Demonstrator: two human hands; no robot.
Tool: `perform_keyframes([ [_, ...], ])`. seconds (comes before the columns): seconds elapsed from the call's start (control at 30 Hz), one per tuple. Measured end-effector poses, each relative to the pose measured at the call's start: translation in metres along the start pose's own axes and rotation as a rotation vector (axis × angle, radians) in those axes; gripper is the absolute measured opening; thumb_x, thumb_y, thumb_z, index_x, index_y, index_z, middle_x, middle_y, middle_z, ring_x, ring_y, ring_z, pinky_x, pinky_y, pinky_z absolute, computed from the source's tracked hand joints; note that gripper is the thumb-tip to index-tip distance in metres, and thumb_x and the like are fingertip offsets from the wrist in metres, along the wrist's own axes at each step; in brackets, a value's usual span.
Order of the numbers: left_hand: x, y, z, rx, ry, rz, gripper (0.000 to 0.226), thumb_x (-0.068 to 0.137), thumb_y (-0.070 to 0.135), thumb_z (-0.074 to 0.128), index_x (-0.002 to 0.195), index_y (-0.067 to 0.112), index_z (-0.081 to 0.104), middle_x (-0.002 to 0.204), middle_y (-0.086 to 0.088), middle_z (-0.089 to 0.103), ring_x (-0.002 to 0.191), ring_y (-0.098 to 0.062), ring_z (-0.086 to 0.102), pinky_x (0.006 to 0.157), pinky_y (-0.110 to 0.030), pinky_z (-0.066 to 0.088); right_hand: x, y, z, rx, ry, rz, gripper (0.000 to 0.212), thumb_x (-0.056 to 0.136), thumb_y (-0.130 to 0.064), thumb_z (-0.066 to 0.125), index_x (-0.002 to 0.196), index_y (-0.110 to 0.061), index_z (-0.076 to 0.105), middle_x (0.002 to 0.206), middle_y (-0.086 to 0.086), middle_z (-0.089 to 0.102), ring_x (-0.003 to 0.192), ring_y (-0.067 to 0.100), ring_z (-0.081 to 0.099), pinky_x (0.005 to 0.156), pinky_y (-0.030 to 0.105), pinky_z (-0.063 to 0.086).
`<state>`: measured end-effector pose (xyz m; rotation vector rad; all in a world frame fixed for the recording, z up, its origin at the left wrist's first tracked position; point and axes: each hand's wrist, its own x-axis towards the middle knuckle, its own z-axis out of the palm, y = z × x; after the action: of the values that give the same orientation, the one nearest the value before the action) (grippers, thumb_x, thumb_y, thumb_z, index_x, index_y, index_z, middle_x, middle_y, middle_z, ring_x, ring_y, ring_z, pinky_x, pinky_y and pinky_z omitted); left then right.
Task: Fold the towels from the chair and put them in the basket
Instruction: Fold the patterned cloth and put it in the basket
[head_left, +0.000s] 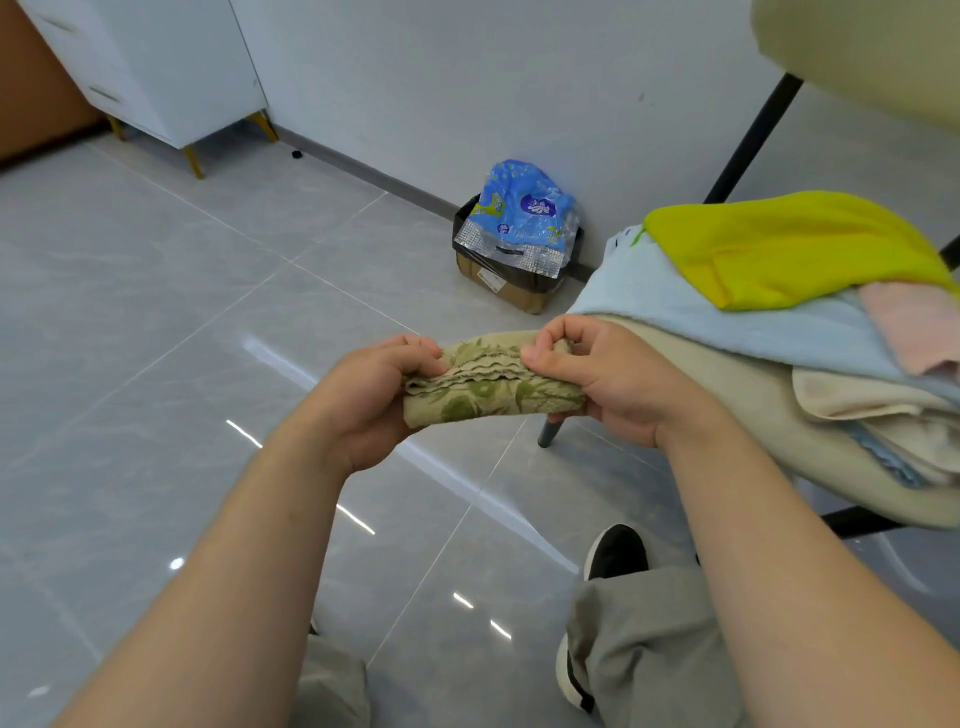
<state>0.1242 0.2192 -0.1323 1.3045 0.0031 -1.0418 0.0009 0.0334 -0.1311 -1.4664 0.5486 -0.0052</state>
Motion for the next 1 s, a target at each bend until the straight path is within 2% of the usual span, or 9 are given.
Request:
perform_keyframes([
  [0.1,0.0,0.003,-0.001,-0.011,0.002,0.008,0.027,0.086,-0.013,0.049,0.09,0.012,0.059,0.095,-0.014,0.064,0.072,-0.026,0.067,0.057,-0.028,0.058,0.001,0.001,0.001,0.036,0.058,0.0,0.026,0.087,-0.006,0.074,0.098,-0.019,0.053,0.077,0.01,0.064,0.059,0.019,0.064,0.051,0.031,0.053],
  [0.17,-0.001,0.003,0.0,-0.037,0.015,0.018,0.032,0.088,-0.015,0.05,0.106,0.01,0.061,0.105,-0.018,0.069,0.082,-0.032,0.072,0.063,-0.034,0.062,0.004,0.002,-0.001,0.111,0.117,0.041,0.04,0.085,-0.003,0.075,0.116,-0.018,0.054,0.087,0.01,0.071,0.066,0.02,0.068,0.06,0.035,0.056],
  [0.27,0.007,-0.009,-0.005,-0.051,0.025,0.002,0.043,0.089,-0.016,0.056,0.124,0.009,0.059,0.11,-0.023,0.072,0.096,-0.036,0.073,0.074,-0.04,0.063,0.01,0.014,-0.002,0.224,0.138,0.123,0.042,0.084,0.0,0.075,0.123,-0.005,0.061,0.102,0.013,0.076,0.08,0.023,0.074,0.069,0.036,0.06],
  [0.33,0.021,-0.023,-0.013,0.02,0.025,-0.033,0.037,0.088,-0.012,0.06,0.123,0.0,0.06,0.109,-0.022,0.073,0.097,-0.034,0.073,0.08,-0.039,0.062,0.018,0.036,-0.002,0.253,0.136,0.185,0.031,0.085,0.0,0.073,0.116,0.002,0.067,0.099,0.015,0.076,0.081,0.022,0.075,0.065,0.03,0.059],
  [0.43,0.042,-0.043,-0.029,0.098,0.055,-0.067,0.033,0.086,-0.006,0.066,0.119,-0.003,0.063,0.107,-0.018,0.074,0.1,-0.031,0.072,0.094,-0.039,0.056,0.035,0.064,-0.003,0.245,0.149,0.253,0.028,0.087,-0.001,0.072,0.115,0.001,0.068,0.104,0.016,0.076,0.094,0.027,0.074,0.077,0.036,0.061],
  [0.53,0.06,-0.054,-0.05,0.071,0.07,-0.089,0.031,0.084,-0.003,0.068,0.115,-0.002,0.066,0.106,-0.017,0.075,0.098,-0.028,0.073,0.092,-0.035,0.057,0.054,0.082,-0.001,0.236,0.119,0.3,0.029,0.088,-0.004,0.072,0.116,0.001,0.068,0.108,0.018,0.074,0.101,0.031,0.073,0.087,0.042,0.059],
  [0.67,0.068,-0.045,-0.065,0.015,0.11,-0.158,0.036,0.083,-0.004,0.068,0.118,-0.004,0.065,0.112,-0.023,0.071,0.1,-0.032,0.071,0.091,-0.036,0.058,0.063,0.077,0.016,0.35,0.148,0.405,0.03,0.088,-0.001,0.068,0.118,0.004,0.066,0.113,0.021,0.072,0.103,0.032,0.071,0.086,0.039,0.061],
  [0.83,0.026,0.032,-0.053,-0.092,0.125,-0.168,0.032,0.088,-0.01,0.061,0.12,-0.004,0.064,0.11,-0.023,0.072,0.099,-0.032,0.072,0.085,-0.035,0.06,0.055,-0.019,0.027,0.341,0.101,0.453,0.027,0.091,0.004,0.063,0.118,0.007,0.066,0.112,0.022,0.072,0.098,0.029,0.072,0.08,0.034,0.061],
  [1.0,-0.072,0.185,-0.034,-0.082,0.15,-0.193,0.029,0.09,-0.012,0.058,0.118,-0.006,0.064,0.111,-0.024,0.071,0.095,-0.029,0.072,0.082,-0.032,0.061,0.02,-0.193,0.055,0.307,0.004,0.483,0.025,0.092,0.006,0.06,0.115,0.005,0.067,0.111,0.022,0.072,0.097,0.029,0.071,0.085,0.037,0.061],
])
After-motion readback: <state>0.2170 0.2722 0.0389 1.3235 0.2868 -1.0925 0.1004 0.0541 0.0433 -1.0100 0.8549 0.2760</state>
